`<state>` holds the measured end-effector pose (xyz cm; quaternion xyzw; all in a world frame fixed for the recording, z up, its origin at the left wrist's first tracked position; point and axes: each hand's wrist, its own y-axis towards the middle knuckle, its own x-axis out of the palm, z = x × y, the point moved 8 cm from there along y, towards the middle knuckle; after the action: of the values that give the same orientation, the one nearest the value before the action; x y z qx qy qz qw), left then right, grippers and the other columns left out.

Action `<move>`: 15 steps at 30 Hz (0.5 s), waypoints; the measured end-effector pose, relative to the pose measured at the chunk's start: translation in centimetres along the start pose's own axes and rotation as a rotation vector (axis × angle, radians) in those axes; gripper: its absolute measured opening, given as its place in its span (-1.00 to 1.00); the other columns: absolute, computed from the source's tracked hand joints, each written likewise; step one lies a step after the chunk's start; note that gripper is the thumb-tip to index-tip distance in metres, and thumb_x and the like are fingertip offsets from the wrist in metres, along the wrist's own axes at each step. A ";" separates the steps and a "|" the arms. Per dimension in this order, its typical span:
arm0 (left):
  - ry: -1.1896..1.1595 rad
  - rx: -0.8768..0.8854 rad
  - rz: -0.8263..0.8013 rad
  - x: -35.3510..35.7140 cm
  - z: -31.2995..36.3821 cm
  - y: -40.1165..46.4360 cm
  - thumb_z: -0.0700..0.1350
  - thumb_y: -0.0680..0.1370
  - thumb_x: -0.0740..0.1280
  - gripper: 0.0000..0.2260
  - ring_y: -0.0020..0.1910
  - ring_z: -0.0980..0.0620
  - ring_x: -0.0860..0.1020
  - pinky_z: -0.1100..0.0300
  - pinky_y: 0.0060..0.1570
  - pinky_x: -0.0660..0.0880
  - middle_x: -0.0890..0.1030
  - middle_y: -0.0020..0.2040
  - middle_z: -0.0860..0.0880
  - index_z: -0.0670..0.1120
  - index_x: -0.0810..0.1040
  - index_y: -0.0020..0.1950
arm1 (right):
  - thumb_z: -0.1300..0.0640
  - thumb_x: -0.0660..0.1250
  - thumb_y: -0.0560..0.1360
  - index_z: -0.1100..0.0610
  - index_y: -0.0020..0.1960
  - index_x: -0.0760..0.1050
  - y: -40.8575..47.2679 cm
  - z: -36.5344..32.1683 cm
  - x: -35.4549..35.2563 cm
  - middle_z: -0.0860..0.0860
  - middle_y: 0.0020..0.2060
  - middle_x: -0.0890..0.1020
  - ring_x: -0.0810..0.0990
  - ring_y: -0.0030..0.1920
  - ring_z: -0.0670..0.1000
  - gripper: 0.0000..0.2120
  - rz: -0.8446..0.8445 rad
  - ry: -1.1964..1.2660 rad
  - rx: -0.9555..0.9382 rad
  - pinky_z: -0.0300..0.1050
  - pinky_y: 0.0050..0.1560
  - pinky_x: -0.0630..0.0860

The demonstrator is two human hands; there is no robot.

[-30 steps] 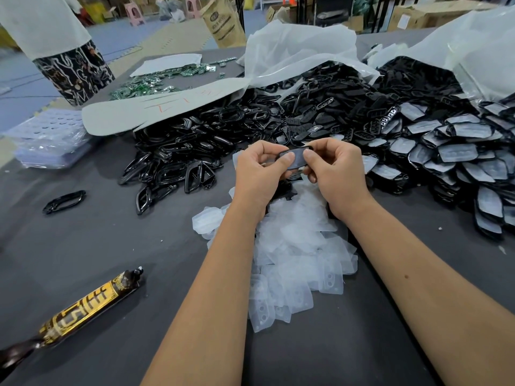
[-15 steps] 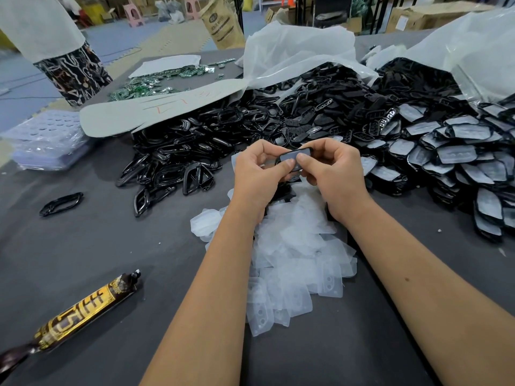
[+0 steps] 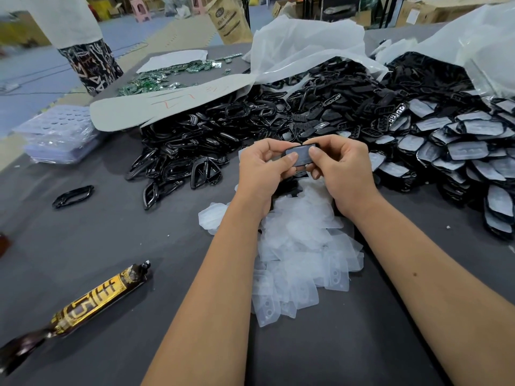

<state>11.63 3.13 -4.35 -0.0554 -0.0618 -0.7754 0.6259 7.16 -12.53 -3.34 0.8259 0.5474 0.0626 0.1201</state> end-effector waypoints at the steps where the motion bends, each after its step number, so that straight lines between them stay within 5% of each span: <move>1: -0.012 -0.008 -0.001 0.0 0.0 0.0 -0.41 0.55 0.42 -0.86 -0.26 0.08 0.62 0.31 -0.25 0.55 0.66 -0.21 -0.04 -0.18 0.65 -0.03 | 0.37 0.35 0.61 0.21 -0.02 0.65 0.0 -0.1 0.0 0.04 -0.29 0.66 0.59 -0.40 -0.04 -0.86 -0.007 -0.006 -0.009 -0.22 -0.32 0.56; 5: -0.080 -0.034 -0.008 -0.2 -0.1 0.2 -0.42 0.54 0.42 -0.86 -0.27 -0.03 0.56 0.31 -0.32 0.53 0.67 -0.17 -0.16 -0.21 0.67 -0.01 | 0.39 0.34 0.61 0.21 0.06 0.65 -0.3 -0.9 0.3 0.07 -0.18 0.68 0.69 -0.34 -0.05 -0.85 -0.052 -0.011 -0.070 -0.22 -0.27 0.64; 9: -0.130 -0.074 0.010 -0.5 -0.3 0.3 -0.43 0.53 0.42 -0.85 -0.16 -0.17 0.60 0.33 -0.34 0.53 0.69 -0.13 -0.23 -0.26 0.67 0.04 | 0.37 0.36 0.60 0.22 0.18 0.61 -0.7 -2.1 0.5 0.11 -0.01 0.59 0.72 -0.28 0.10 -0.81 -0.057 -0.124 -0.192 -0.01 -0.25 0.70; 15: -0.279 -0.120 0.040 -1.5 -0.2 0.7 -0.42 0.55 0.37 -0.90 -0.34 0.04 0.66 0.37 -0.37 0.49 0.72 -0.17 -0.16 -0.32 0.67 -0.02 | 0.25 0.53 0.52 0.17 0.16 0.71 -1.5 -3.8 1.9 0.10 0.08 0.59 0.67 -0.06 0.04 -0.78 -0.176 -0.393 -0.442 0.01 -0.18 0.66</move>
<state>12.65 4.36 -4.81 -0.2013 -0.1007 -0.7500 0.6220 5.66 -9.76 -0.11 0.7256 0.5561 0.0085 0.4051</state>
